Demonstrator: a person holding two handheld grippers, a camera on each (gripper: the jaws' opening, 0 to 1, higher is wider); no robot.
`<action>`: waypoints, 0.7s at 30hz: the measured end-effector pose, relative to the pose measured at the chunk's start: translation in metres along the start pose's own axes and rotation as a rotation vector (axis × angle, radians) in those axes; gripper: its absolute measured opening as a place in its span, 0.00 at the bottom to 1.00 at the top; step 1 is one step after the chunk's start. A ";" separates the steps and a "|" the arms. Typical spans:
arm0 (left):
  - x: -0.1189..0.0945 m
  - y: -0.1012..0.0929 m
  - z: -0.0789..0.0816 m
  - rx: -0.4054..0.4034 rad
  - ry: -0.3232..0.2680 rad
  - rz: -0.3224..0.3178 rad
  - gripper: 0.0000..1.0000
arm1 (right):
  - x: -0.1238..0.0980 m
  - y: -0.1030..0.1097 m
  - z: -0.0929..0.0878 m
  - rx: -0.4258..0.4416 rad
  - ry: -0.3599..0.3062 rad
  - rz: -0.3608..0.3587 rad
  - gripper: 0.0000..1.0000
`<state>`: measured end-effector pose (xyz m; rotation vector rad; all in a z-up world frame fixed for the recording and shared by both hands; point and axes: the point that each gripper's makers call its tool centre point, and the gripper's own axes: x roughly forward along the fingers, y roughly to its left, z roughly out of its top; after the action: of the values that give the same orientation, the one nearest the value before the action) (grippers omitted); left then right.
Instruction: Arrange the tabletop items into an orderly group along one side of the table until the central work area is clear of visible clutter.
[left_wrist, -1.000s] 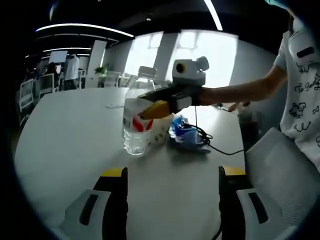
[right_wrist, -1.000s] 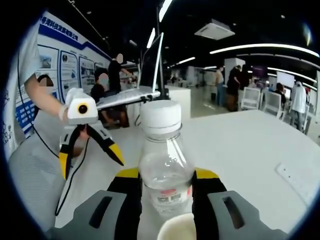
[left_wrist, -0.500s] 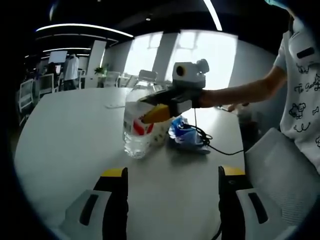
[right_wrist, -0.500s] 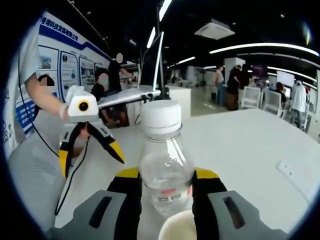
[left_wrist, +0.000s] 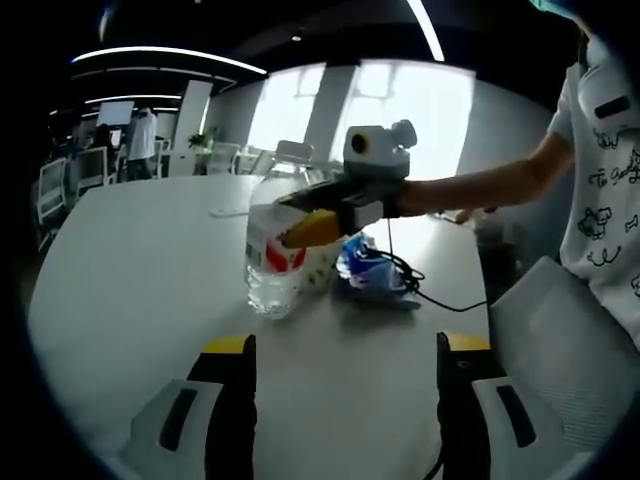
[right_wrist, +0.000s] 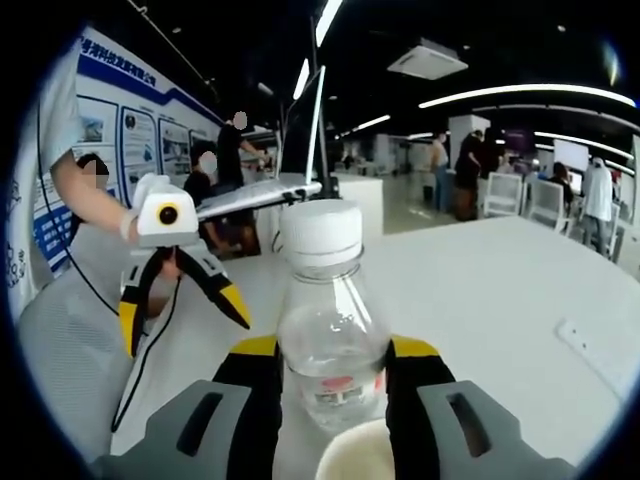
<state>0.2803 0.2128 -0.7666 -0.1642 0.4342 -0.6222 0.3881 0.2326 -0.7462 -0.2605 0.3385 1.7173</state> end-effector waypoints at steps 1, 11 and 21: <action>0.000 0.000 0.000 0.000 0.000 0.000 0.70 | 0.000 0.000 0.000 0.001 0.000 0.000 0.37; 0.000 -0.002 0.002 0.001 -0.004 0.001 0.70 | -0.003 0.003 0.005 0.029 -0.015 -0.004 0.41; 0.003 -0.007 0.009 0.008 -0.011 -0.006 0.70 | -0.019 0.005 0.005 0.026 -0.005 -0.023 0.47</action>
<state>0.2833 0.2056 -0.7577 -0.1609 0.4203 -0.6285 0.3862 0.2164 -0.7344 -0.2407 0.3529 1.6897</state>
